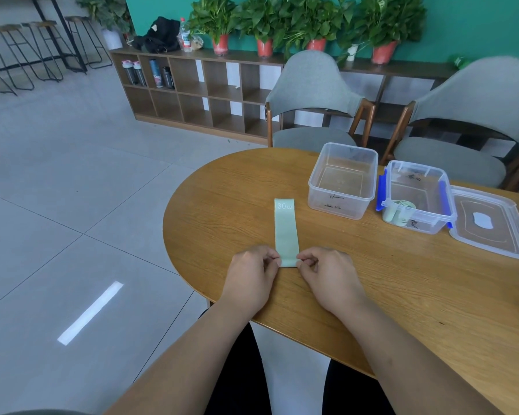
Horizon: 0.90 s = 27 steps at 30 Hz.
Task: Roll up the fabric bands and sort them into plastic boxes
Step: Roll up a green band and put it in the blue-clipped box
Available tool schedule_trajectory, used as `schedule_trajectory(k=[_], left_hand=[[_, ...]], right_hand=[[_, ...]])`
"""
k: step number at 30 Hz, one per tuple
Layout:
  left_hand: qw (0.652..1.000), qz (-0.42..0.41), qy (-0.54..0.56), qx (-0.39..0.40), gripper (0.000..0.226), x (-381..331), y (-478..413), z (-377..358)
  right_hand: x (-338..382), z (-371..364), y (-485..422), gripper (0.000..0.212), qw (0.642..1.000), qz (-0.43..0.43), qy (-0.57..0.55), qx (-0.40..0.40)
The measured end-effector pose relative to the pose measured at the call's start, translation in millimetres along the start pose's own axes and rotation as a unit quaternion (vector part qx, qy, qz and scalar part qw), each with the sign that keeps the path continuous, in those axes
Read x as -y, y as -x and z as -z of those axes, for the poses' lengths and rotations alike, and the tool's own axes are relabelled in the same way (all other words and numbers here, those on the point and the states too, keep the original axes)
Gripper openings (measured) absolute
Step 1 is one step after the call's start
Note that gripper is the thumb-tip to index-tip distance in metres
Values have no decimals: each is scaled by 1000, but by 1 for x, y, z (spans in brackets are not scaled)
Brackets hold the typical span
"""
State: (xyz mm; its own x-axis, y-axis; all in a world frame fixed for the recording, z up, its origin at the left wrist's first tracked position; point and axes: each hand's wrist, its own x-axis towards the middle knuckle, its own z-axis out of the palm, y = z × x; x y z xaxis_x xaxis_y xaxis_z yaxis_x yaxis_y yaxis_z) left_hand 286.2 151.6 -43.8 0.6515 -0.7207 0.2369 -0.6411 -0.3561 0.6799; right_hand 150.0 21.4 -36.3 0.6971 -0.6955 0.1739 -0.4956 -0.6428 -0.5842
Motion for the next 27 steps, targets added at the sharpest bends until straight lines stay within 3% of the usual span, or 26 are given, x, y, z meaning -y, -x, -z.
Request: schedule_trajectory(k=[10,19,27], left_hand=[[1000,-15,2,16,6,0,-6,2],[998,-22,-24,46,16,4,-20,4],[1000,-7,-1,22,4,3,-24,1]], right_hand=[[6,6,-8,9,1000,-20,16,2],[10,4,-14,20,999,-15,43,14],[12,6,-17,11,998,-13,54,6]])
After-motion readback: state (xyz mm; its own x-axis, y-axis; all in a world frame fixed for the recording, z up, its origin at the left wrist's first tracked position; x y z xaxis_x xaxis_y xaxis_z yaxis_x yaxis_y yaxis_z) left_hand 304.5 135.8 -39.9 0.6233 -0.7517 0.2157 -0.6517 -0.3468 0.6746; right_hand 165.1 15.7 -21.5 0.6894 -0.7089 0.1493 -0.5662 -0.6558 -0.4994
